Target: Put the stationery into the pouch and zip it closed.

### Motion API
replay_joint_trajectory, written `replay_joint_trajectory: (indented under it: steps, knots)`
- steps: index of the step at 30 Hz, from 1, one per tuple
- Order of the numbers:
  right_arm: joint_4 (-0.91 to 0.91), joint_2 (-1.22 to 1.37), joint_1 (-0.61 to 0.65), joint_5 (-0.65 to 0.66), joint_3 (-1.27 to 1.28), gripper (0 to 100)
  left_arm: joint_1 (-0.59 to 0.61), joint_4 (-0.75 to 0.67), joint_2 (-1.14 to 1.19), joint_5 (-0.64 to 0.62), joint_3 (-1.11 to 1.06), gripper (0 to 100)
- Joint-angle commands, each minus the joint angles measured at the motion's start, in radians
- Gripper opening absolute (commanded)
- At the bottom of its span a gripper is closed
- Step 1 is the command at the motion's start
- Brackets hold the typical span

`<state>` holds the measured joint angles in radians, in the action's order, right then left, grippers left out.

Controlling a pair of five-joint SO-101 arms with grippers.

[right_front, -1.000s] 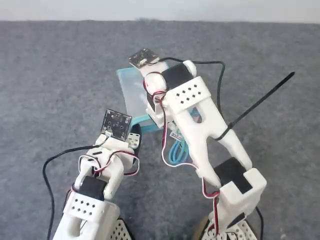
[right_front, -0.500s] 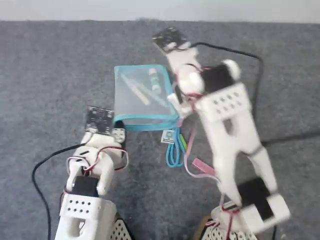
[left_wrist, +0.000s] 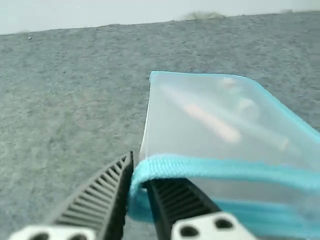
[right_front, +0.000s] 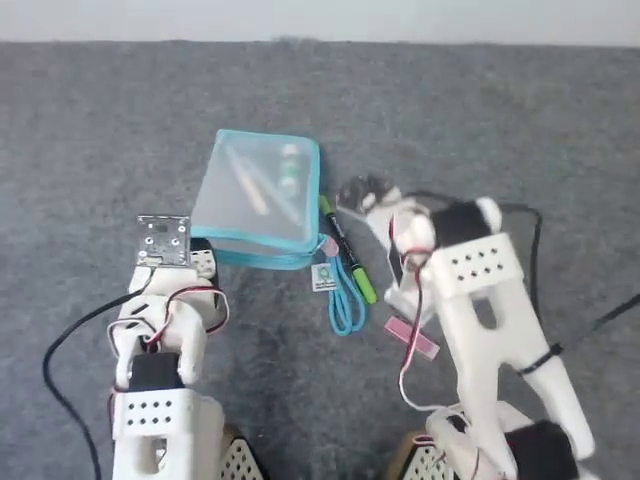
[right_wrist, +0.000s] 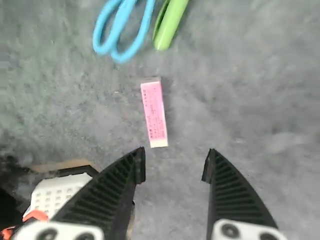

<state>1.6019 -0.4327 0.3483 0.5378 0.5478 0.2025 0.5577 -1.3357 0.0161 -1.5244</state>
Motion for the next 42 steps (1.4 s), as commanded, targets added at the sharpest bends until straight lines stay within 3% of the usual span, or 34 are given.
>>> replay_joint_trajectory:
  steps: [1,24,32,38,42]
  knots:
    - [-0.111,-0.081,-0.007,0.02,0.163,19.9,0.02,-0.038,-0.028,0.008,0.048,1]
    - [-0.542,-0.094,-0.015,0.023,0.609,19.8,0.015,-0.046,-0.023,0.008,0.045,1]
    - [-0.572,-0.094,-0.016,0.02,0.641,19.6,0.015,-0.046,-0.023,0.008,0.044,1]
    - [-0.572,-0.094,-0.016,0.017,0.641,2.2,0.015,-0.046,-0.023,0.008,0.044,1]
    - [-0.565,-0.105,-0.036,0.017,0.635,1.2,0.015,-0.046,-0.023,0.008,0.044,1]
